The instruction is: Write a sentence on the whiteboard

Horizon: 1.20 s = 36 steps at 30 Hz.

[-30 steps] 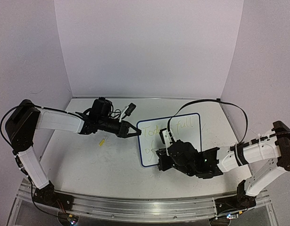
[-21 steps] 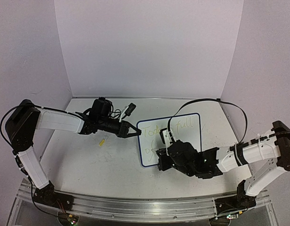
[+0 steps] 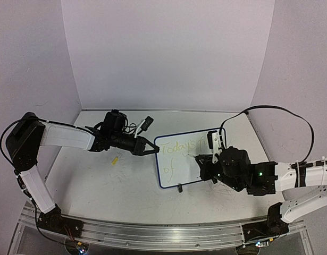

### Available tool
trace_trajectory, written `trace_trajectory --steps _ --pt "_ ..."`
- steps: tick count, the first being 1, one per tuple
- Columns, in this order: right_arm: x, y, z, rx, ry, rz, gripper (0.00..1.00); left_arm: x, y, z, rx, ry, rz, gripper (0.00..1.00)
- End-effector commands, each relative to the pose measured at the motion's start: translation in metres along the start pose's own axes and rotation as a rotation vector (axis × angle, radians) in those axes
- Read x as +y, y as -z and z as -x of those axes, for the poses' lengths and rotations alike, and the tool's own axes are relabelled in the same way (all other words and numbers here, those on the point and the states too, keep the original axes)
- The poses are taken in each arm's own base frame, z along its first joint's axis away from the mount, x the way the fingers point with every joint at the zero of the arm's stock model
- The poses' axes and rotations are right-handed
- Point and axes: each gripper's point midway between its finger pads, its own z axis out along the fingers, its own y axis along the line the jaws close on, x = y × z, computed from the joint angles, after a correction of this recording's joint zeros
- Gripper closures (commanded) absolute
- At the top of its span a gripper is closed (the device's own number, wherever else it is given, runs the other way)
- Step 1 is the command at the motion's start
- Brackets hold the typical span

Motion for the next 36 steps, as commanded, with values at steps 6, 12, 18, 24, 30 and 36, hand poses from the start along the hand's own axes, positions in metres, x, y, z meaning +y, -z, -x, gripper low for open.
trace_trajectory --steps 6,12,18,24,30,36 --pt "-0.005 0.006 0.01 -0.041 0.022 -0.019 1.0 -0.004 0.003 0.012 -0.012 -0.035 0.031 1.0" --pt "-0.004 -0.001 -0.001 -0.006 0.022 -0.021 1.0 -0.006 0.003 0.011 -0.01 -0.035 0.029 1.0" --pt "0.004 -0.007 0.002 -0.001 0.032 -0.012 1.0 -0.006 0.003 0.012 -0.012 -0.039 0.033 1.0" --pt "0.004 -0.007 0.001 -0.001 0.033 -0.008 1.0 -0.006 0.003 0.013 -0.015 -0.049 0.041 1.0" --pt "0.007 -0.007 0.0 0.004 0.052 0.011 1.0 -0.005 0.001 0.012 -0.012 -0.046 0.042 1.0" --pt "0.003 -0.007 -0.01 0.025 0.05 0.007 1.0 -0.003 -0.001 0.01 -0.003 -0.034 0.034 1.0"
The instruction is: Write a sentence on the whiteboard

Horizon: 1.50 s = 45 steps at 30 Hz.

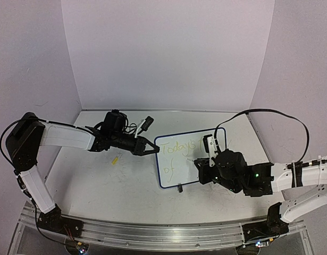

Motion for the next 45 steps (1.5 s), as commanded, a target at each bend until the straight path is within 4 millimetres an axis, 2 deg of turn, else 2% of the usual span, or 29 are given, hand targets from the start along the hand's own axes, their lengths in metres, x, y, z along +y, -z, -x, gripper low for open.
trace_trajectory --steps 1,6,16,23,45 --pt "0.005 0.0 0.007 -0.021 -0.01 0.018 1.0 -0.003 -0.001 0.009 -0.002 -0.031 0.027 1.0" --pt "0.029 -0.014 -0.002 0.029 0.096 0.072 1.0 -0.002 -0.001 0.009 -0.001 -0.03 0.027 1.0" --pt "0.014 -0.014 -0.001 -0.009 0.039 0.003 1.0 -0.002 -0.001 0.009 -0.002 -0.032 0.029 1.0" --pt "0.027 -0.023 -0.005 0.01 0.053 0.041 1.0 -0.004 0.0 0.011 -0.005 -0.036 0.027 1.0" --pt "0.017 -0.032 0.003 -0.033 0.04 -0.053 1.0 -0.007 0.003 0.012 -0.009 -0.041 0.025 1.0"
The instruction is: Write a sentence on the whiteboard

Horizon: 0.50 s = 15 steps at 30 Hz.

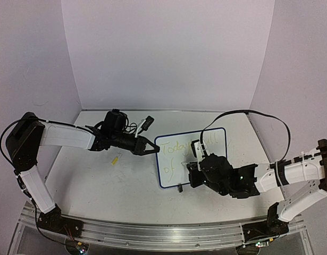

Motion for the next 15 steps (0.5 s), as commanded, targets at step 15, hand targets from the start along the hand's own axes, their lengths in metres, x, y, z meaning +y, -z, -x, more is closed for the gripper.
trace_trajectory --steps 15 --pt "0.004 -0.003 -0.009 0.027 -0.033 0.015 1.0 -0.006 0.003 0.011 -0.015 -0.043 0.026 1.0"
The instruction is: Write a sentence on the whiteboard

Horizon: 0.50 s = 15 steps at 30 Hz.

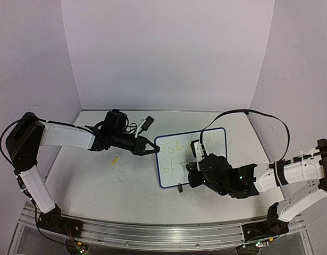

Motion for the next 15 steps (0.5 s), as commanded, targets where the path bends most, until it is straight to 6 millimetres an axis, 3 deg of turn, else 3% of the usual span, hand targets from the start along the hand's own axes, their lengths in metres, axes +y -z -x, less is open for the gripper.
trace_trajectory --steps 1,15 --pt "0.002 -0.002 -0.01 0.026 -0.014 0.011 1.0 -0.006 0.003 0.012 -0.018 -0.039 0.024 1.0" --pt "-0.003 0.001 -0.038 0.094 -0.019 0.011 1.0 -0.007 0.003 0.011 -0.016 -0.039 0.02 1.0"
